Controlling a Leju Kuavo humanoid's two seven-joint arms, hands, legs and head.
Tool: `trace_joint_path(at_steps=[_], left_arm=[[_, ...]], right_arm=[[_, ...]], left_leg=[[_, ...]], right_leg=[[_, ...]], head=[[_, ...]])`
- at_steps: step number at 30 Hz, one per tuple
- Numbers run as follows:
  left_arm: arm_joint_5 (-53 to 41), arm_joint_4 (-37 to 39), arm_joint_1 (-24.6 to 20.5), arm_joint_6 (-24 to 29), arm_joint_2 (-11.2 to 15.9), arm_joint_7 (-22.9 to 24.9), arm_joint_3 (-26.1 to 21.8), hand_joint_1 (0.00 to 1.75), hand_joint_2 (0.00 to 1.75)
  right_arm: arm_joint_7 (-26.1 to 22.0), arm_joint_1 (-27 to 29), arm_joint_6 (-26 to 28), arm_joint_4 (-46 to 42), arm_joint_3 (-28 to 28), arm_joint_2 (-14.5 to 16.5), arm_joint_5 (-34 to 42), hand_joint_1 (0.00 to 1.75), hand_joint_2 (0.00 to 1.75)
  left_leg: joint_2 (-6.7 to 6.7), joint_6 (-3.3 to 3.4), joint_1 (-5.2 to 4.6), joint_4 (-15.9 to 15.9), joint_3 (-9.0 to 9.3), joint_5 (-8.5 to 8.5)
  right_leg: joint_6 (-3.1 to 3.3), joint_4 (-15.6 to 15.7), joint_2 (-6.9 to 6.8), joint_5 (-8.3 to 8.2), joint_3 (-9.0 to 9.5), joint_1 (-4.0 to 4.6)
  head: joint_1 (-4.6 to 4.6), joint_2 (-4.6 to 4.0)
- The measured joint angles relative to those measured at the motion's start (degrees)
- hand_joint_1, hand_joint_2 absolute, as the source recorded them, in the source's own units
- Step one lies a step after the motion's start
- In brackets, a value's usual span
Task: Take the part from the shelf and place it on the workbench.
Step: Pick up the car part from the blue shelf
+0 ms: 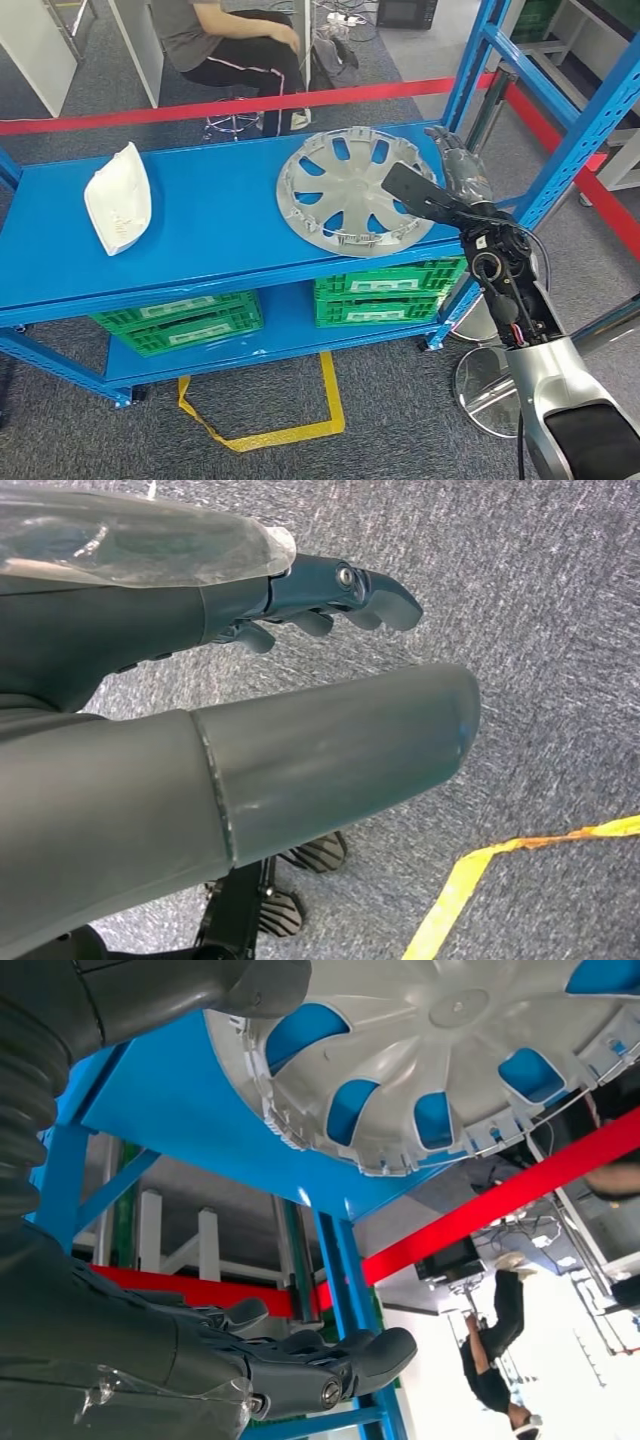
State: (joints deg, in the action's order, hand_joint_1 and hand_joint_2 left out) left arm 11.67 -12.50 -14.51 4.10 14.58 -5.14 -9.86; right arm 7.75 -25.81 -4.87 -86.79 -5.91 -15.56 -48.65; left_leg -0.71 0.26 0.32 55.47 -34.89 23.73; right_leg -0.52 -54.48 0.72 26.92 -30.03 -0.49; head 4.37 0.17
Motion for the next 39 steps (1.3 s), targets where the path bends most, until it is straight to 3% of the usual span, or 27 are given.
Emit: trace_joint_path(at_steps=[14, 25, 39], left_arm=[[0.0, 0.0, 0.0, 0.0, 0.0, 0.0, 0.0, 0.00, 0.00], [-0.3, 0.0, -0.4, 0.0, 0.0, 0.6, 0.0, 0.00, 0.00], [-1.0, 0.0, -1.4, -0.3, 0.0, 1.7, 0.0, 0.00, 0.00]], right_arm=[[-0.2, -0.2, -1.1, 0.8, -0.4, 0.0, -0.2, 0.00, 1.75], [-1.0, -1.5, -3.1, 6.5, -1.4, 0.0, 0.0, 0.00, 1.75], [-1.5, -3.6, -10.2, 15.6, -5.7, 0.2, 8.4, 0.00, 1.75]], left_leg=[[0.03, 0.00, 0.08, -0.1, 0.10, 0.00], [0.03, 0.00, 0.07, -0.1, 0.10, 0.00], [0.02, 0.00, 0.08, -0.1, 0.11, 0.00]], right_leg=[[0.00, 0.0, 0.01, 0.02, 0.02, 0.10], [-0.01, 0.0, 0.00, 0.04, 0.05, 0.09], [-0.01, 0.0, -0.02, 0.04, 0.07, 0.09]], head=[[0.00, 0.00], [-0.01, 0.00], [0.00, 0.00]])
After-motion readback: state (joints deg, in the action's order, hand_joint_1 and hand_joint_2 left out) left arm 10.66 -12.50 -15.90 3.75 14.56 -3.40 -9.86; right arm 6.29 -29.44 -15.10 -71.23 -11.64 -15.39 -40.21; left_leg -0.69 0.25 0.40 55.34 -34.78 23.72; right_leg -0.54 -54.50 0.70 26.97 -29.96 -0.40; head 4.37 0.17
